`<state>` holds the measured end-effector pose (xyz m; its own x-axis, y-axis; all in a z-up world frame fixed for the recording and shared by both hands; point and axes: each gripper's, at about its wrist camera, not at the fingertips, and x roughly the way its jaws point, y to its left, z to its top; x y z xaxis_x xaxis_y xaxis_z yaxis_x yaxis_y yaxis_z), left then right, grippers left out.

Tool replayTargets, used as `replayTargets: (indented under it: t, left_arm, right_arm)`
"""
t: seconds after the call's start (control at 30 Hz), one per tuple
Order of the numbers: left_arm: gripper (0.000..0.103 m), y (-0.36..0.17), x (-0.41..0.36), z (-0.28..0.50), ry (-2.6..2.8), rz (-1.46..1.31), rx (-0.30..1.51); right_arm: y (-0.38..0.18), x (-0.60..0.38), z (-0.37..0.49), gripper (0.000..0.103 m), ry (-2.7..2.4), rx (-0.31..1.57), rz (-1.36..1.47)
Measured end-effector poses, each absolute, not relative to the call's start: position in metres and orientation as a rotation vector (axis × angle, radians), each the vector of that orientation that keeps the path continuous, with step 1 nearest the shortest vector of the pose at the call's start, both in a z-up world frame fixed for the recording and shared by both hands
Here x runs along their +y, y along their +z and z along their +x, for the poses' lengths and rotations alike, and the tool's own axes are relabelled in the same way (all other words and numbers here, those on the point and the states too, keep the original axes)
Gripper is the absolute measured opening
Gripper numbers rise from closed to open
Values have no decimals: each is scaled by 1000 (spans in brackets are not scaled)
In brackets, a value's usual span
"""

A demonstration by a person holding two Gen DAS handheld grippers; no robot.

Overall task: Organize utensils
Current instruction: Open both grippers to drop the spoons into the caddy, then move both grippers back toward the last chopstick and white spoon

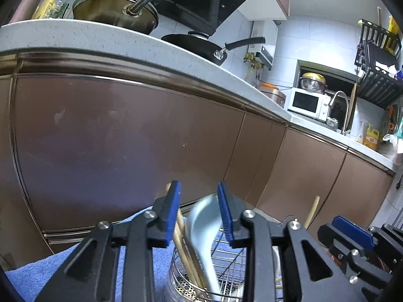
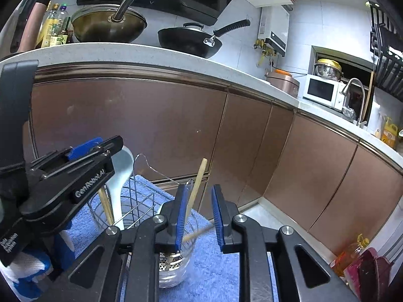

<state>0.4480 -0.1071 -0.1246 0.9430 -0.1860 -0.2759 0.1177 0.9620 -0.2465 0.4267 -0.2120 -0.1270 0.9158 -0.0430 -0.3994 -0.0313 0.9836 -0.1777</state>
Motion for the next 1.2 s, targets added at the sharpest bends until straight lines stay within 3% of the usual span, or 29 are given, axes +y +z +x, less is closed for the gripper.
replayTargets:
  t: [0.57, 0.7, 0.97, 1.2]
  left_arm:
    - [47, -58, -39, 337, -98, -121, 326]
    - [51, -54, -21, 296, -102, -90, 342]
    - [52, -48, 17, 247, -82, -65, 387]
    - [55, -44, 32, 196, -25, -46, 364]
  right_arm:
    - [-60, -212, 318, 19, -17, 331, -132]
    - [-54, -210, 283, 26, 0, 321, -100]
    - [-54, -207, 229, 29, 19, 327, -70]
    - [-62, -209, 191, 42, 28, 322, -9]
